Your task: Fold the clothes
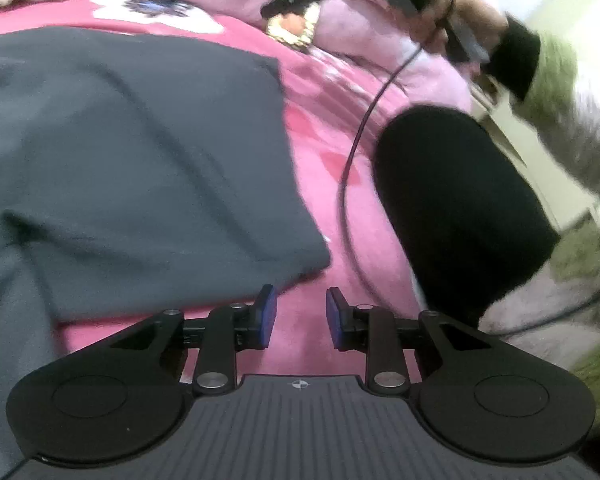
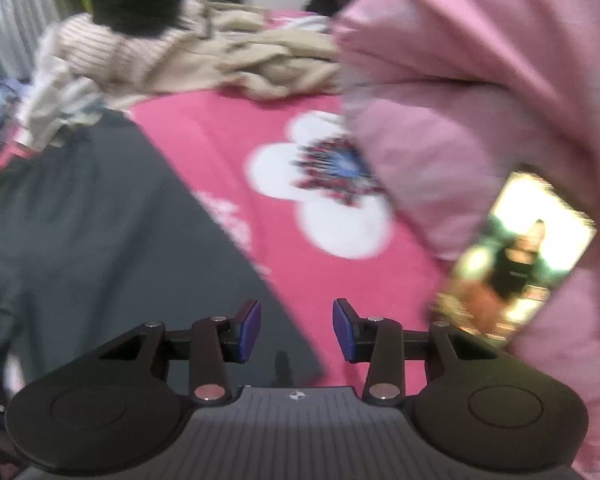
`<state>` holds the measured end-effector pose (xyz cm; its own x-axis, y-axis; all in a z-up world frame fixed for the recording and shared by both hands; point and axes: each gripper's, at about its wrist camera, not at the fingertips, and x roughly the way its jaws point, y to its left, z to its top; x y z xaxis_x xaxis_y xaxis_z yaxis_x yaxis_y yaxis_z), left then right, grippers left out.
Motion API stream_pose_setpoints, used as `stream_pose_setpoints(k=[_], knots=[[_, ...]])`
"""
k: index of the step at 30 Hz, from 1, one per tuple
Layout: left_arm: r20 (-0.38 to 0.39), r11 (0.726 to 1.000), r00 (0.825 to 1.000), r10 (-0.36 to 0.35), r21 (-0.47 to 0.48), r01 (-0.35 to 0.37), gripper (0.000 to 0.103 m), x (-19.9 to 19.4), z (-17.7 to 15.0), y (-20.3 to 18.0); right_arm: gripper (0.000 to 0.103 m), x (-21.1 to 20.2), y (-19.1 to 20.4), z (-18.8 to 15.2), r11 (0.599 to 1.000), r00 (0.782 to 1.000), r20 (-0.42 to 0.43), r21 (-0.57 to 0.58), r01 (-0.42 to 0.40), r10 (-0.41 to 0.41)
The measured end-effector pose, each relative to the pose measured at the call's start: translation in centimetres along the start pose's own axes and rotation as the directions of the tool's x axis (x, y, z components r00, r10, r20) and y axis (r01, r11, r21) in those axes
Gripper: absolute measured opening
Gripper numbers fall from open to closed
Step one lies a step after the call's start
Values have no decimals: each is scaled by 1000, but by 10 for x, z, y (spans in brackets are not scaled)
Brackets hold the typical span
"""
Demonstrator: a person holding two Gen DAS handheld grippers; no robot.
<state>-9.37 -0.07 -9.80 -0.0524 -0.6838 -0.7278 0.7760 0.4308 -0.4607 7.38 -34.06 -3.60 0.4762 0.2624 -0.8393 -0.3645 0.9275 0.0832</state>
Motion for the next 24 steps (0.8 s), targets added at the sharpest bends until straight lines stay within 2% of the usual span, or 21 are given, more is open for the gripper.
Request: stream_pose_setpoints(k=[3, 5, 8, 9, 10, 12, 15, 16, 18, 19, 20, 21, 23, 24], knots=[[22, 997, 999, 46, -65, -44, 27, -21, -2, 11, 40, 23, 3, -2, 995, 996, -35, 45, -86, 88], [30, 988, 995, 95, -121, -91, 27, -39, -6, 19, 40, 43, 4, -9, 992, 989, -101, 79, -97, 105], [36, 958, 979, 202, -217, -190, 27, -81, -22, 34, 39, 61, 1, -22, 997, 981, -191, 77, -18, 33], [36, 941, 969, 243, -251, -227, 27, -97, -28, 39, 39, 62, 1, -25, 997, 979, -201, 75, 4, 12], [38, 917, 955, 294, -293, -271, 27, -116, -37, 44, 39, 53, 3, -25, 998, 985, -173, 69, -3, 15], [42, 851, 917, 396, -391, -350, 28, -159, -59, 50, 40, 33, 20, -20, 999, 995, -94, 4, -40, 40], [31, 713, 837, 547, -541, -446, 34, -214, -101, 51, 40, 2, 46, -12, 992, 996, 22, -98, -85, 87], [22, 660, 806, 592, -587, -469, 34, -231, -116, 50, 40, -8, 56, -9, 985, 991, 55, -131, -113, 121], [8, 559, 753, 658, -674, -482, 37, -257, -146, 46, 41, -21, 83, -4, 951, 960, 81, -179, -251, 268], [12, 521, 741, 672, -718, -461, 38, -262, -161, 45, 41, -23, 96, -3, 925, 935, 66, -184, -332, 349], [15, 487, 739, 674, -761, -429, 39, -262, -173, 46, 41, -21, 109, -4, 900, 912, 39, -185, -395, 409], [17, 455, 738, 674, -797, -397, 39, -261, -185, 46, 41, -12, 122, -10, 886, 901, -13, -180, -428, 433], [-5, 417, 743, 670, -825, -382, 39, -250, -203, 48, 41, 5, 148, -20, 856, 871, -116, -164, -491, 477], [-27, 410, 740, 672, -819, -401, 39, -247, -211, 48, 41, 13, 161, -25, 840, 851, -167, -154, -521, 498]])
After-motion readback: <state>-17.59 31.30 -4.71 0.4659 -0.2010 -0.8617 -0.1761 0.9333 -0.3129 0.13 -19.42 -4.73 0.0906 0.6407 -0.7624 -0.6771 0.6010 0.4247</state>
